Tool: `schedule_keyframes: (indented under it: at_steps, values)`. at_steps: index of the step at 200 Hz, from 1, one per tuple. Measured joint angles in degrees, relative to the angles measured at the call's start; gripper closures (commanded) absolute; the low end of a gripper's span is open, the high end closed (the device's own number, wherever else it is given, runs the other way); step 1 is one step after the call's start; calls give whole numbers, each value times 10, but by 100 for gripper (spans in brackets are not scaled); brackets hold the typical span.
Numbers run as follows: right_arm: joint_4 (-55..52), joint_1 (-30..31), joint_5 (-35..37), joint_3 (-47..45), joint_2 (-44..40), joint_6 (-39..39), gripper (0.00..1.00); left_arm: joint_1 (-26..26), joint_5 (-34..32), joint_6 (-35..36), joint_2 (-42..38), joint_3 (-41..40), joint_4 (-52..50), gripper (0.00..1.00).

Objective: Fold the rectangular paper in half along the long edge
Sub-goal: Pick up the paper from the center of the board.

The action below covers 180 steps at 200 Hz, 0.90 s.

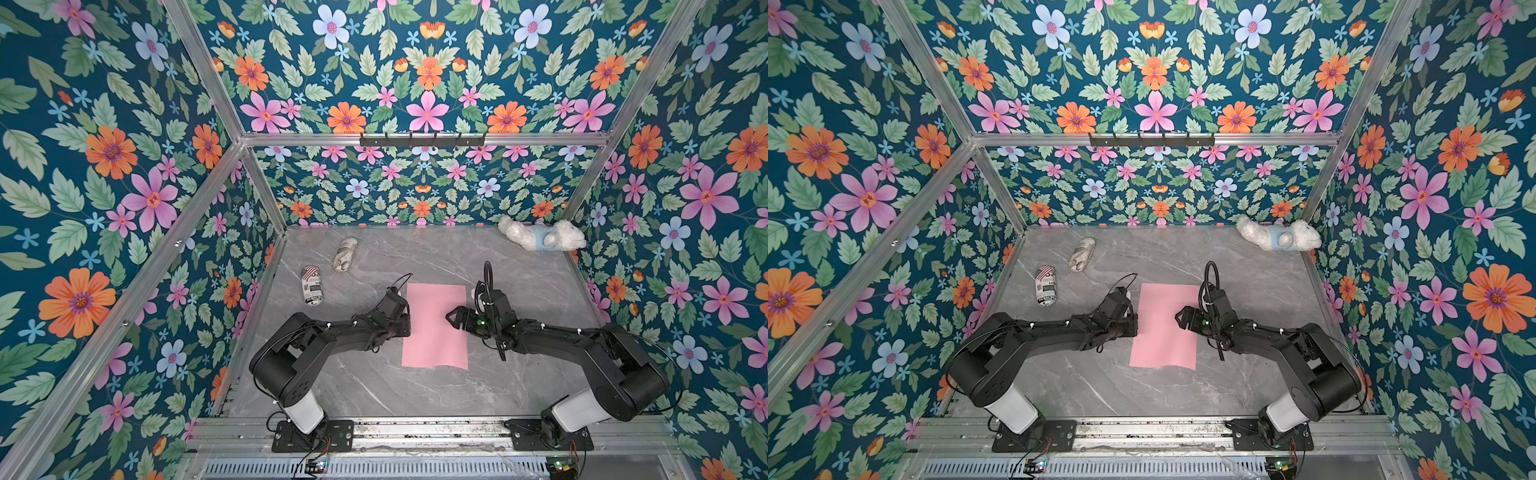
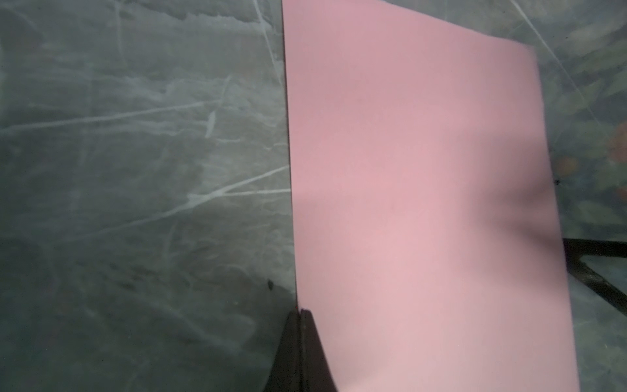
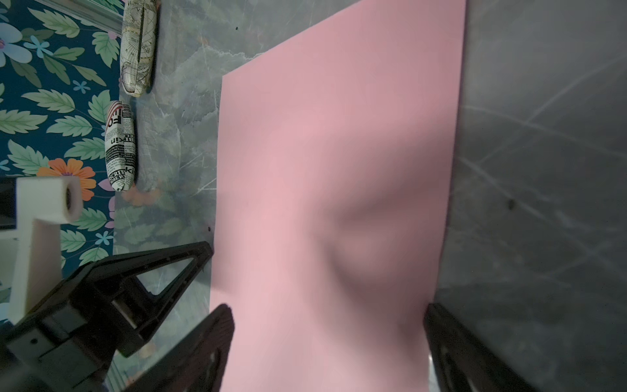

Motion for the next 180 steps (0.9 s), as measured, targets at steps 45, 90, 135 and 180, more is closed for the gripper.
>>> schedule_keyframes:
  at_steps: [45, 90, 135, 180]
  values:
    - [18, -1, -17, -3, 6, 0, 9, 1, 4, -1, 0, -7, 12, 99]
    - [38, -1, -34, -3, 17, 0, 9, 0, 12, -3, 4, -6, 20, 99]
    - [51, -1, -44, -3, 24, 0, 9, -1, 16, -7, 5, -8, 27, 99]
    - [62, 2, -51, 4, 36, 0, 9, -3, 16, -8, 5, -9, 29, 99]
